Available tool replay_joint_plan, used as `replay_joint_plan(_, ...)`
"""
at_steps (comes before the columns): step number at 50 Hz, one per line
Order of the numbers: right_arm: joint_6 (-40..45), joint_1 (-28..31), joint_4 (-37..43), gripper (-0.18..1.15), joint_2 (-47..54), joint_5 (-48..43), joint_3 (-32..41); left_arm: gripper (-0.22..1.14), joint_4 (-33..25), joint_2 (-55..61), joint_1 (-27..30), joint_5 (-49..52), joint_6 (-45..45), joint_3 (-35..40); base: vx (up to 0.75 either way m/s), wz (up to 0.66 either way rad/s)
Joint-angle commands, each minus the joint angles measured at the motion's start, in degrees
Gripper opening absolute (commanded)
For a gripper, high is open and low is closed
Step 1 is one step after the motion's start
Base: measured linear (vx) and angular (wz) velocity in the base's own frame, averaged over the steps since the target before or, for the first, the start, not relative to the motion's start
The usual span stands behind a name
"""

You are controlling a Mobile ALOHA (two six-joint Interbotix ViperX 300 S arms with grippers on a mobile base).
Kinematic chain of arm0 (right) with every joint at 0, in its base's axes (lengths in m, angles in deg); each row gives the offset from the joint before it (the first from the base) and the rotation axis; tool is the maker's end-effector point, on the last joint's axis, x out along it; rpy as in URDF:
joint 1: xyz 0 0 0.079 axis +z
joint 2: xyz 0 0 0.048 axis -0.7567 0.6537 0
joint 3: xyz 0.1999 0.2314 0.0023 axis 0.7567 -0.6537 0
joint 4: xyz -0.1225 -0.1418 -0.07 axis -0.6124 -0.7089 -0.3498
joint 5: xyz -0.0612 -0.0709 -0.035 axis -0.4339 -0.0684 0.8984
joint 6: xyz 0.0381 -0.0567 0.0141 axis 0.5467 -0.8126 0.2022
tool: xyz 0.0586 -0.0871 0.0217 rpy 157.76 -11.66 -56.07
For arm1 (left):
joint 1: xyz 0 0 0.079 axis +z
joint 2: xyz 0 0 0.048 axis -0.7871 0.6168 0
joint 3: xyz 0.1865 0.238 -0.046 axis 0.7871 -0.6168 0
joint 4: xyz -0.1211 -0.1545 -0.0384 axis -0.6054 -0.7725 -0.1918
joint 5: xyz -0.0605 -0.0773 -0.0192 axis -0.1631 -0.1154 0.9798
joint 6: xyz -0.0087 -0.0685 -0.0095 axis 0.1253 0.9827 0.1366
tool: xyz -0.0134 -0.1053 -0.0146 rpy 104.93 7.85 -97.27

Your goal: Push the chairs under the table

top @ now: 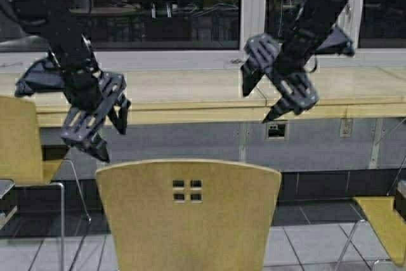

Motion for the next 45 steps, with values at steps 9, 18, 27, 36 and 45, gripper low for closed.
replay_joint_plan(9, -0.1, 1.9, 11.6, 0.95, 6.7, 2.6, 4.6, 0.98, -3.7, 2.7, 0.1, -0.6, 1.3, 3.0, 0.14, -0.07)
replay_joint_plan(18, -1.6, 3.3, 16.6, 0.95, 9.2, 3.9, 6.6, 0.98, -5.4, 3.2, 0.2, -0.4, 1.4, 2.4, 0.12, -0.09)
replay_joint_plan(27, -1.6, 3.8, 16.6, 0.95, 11.8, 4.9, 9.5, 0.98, -6.4, 4.1, 0.2, -0.4, 1.4, 2.2, 0.10, -0.03)
replay_joint_plan(36, -1.0, 3.8, 16.9, 0.95, 14.8, 5.8, 10.2, 0.98, -6.4, 6.2, 0.2, -0.4, 1.4, 2.4, 0.07, 0.04)
replay_joint_plan(45, -0.5, 3.7, 17.6, 0.95, 18.1, 5.9, 11.8, 0.98, -6.4, 9.1, 0.5, -0.4, 1.4, 4.5, 0.05, 0.03)
